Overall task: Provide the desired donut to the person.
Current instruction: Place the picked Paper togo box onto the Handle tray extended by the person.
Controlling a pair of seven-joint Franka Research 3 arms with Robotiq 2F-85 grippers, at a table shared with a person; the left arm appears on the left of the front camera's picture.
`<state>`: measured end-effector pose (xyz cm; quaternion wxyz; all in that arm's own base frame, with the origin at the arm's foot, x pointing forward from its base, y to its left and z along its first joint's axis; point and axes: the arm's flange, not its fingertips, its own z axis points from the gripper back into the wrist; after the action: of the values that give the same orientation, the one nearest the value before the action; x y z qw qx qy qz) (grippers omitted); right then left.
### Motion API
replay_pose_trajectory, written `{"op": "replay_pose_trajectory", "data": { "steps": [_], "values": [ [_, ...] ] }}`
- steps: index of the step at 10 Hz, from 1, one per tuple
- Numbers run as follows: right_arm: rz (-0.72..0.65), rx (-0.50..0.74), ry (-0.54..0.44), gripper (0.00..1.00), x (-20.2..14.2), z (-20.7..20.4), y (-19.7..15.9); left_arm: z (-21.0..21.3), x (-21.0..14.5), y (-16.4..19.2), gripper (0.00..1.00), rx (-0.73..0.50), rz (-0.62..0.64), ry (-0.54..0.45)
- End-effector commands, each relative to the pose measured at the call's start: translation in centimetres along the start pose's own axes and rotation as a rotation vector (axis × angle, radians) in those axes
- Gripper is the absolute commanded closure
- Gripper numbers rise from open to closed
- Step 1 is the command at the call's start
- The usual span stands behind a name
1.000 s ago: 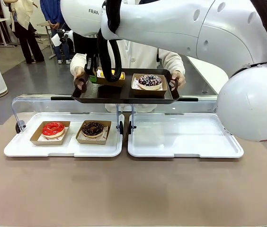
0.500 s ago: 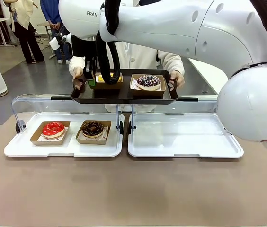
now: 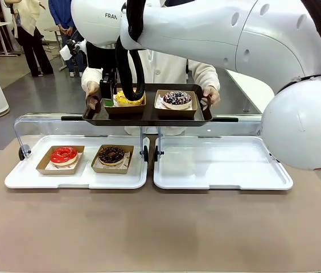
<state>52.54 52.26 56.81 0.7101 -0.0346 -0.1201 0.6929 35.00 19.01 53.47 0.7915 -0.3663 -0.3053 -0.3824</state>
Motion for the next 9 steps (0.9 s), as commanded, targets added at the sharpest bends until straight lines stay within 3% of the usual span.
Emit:
{"op": "replay_pose_trajectory", "data": {
  "steps": [1,7,9],
  "values": [
    [0.015,0.036,-0.010,0.00,-0.2,0.1,0.1,0.1,0.1,-0.1,0.00,-0.006,-0.015,-0.022],
    [0.034,0.048,-0.001,0.00,-1.1,0.8,1.4,0.1,0.1,-0.1,0.00,-0.006,-0.015,-0.022],
    [0.054,0.065,0.045,0.00,-6.4,4.1,5.0,0.1,0.1,-0.1,0.00,-0.006,-0.015,-0.022]
  ]
}}
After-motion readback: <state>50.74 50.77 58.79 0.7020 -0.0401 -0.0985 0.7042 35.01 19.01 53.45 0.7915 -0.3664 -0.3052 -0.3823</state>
